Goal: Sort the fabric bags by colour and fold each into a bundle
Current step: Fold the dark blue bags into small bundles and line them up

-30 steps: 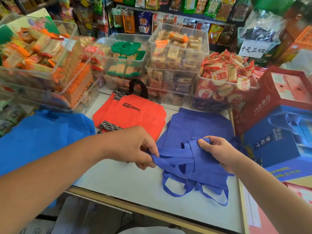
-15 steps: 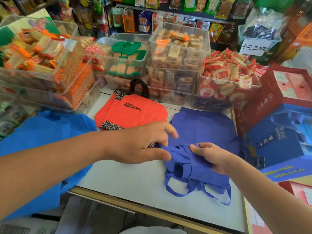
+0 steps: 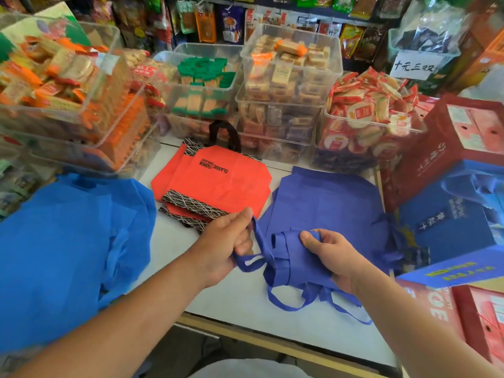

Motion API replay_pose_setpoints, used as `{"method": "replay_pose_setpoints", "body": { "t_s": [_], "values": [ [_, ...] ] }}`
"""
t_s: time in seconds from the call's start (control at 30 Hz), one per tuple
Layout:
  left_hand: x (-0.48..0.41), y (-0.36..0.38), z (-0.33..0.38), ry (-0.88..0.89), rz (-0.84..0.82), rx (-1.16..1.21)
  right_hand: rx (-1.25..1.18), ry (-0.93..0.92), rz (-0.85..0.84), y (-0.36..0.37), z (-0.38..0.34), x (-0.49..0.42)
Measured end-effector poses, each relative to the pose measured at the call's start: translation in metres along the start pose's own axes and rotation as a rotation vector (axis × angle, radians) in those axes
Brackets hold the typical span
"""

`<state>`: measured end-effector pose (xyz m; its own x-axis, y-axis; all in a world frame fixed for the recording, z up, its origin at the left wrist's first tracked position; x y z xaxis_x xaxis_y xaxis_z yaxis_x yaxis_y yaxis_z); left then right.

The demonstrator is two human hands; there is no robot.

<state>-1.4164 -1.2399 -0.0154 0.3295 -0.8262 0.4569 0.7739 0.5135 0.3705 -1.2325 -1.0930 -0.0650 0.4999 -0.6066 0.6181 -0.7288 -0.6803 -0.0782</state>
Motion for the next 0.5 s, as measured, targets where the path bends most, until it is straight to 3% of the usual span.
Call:
{"method": "replay_pose_setpoints", "body": {
  "t_s": [0.07, 0.2, 0.37, 0.5],
  "values": [
    [0.004, 0.002, 0.002, -0.004, -0.066, 0.146, -0.043, 0.008, 0.039, -0.007, 0.003, 0.003],
    [0.0, -0.005, -0.003, 0.12, 0.177, -0.177, -0.053, -0.046, 0.076, -0.014, 0.009, 0.013],
    [-0.008, -0.006, -0.041, -0.113, 0.289, -0.292, 0.129, -0.308, 0.072, -0.004, -0.006, 0.033],
    [-0.007, 0.002, -0.056, -0.254, 0.218, -0.419, 0.254, -0.46, 0.028, 0.008, -0.025, 0.052]
  ]
}}
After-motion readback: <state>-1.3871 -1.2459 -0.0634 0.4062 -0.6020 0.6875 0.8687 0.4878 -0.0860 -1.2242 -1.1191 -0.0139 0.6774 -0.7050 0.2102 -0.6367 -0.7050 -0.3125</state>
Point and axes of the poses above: each hand's wrist, its own x-axis away from the middle knuckle, its own y-axis out of the palm, z = x × y, the point moved 4 cm from there along -x, towards the middle knuckle, and after that the axes turned 1 degree about -x, right-handed, at the moved point
